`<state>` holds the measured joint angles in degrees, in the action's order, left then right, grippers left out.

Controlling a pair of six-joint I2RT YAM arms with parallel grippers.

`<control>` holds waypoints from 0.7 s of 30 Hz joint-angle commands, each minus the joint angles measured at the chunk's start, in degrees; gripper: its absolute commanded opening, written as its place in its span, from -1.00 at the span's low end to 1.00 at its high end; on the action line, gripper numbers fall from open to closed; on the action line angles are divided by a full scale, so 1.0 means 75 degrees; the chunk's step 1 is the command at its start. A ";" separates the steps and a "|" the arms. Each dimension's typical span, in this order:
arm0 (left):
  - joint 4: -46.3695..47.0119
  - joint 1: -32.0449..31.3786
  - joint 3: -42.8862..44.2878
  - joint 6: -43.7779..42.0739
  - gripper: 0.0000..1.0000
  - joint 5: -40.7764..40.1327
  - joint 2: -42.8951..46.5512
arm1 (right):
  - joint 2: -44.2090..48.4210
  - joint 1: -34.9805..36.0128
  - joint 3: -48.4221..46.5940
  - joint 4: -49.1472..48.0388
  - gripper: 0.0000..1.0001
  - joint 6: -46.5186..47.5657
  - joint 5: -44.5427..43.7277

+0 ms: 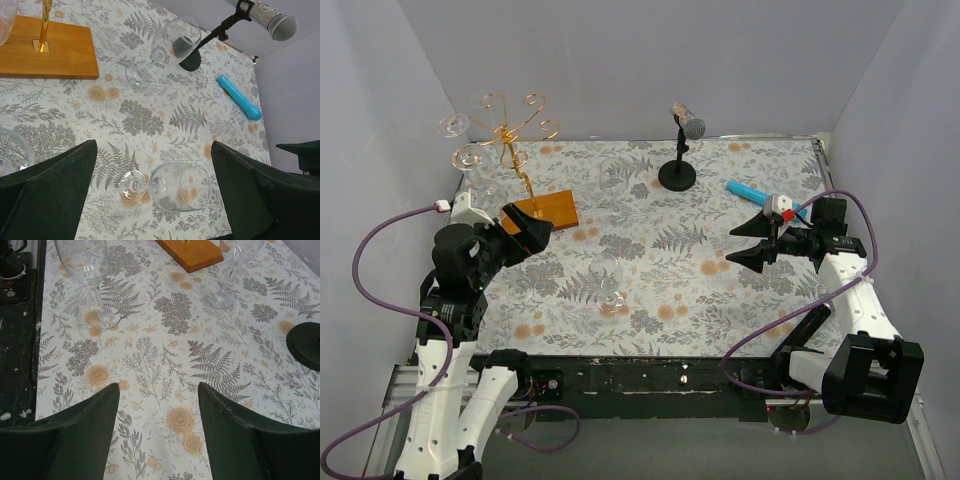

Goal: Place the wine glass upside down on the wine glass rack
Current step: Pick up the wine glass at the center of the board.

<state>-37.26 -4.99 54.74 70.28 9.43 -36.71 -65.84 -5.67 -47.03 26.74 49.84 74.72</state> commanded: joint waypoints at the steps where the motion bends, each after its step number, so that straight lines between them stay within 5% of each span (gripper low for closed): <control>1: -0.0329 -0.0014 0.0236 -0.0183 0.96 -0.0285 -0.0086 | 0.0072 -0.0041 0.0024 -0.0214 0.43 -0.0025 0.0104; 21: -0.0669 -0.0014 0.0553 -0.0359 0.96 -0.0215 -0.0390 | -0.0092 -0.0029 0.0012 -0.0296 0.43 -0.0142 0.0045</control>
<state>-41.12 -4.99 55.90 68.77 7.68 -39.03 -66.65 -5.67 -47.03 25.47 49.30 74.70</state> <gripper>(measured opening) 0.981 0.719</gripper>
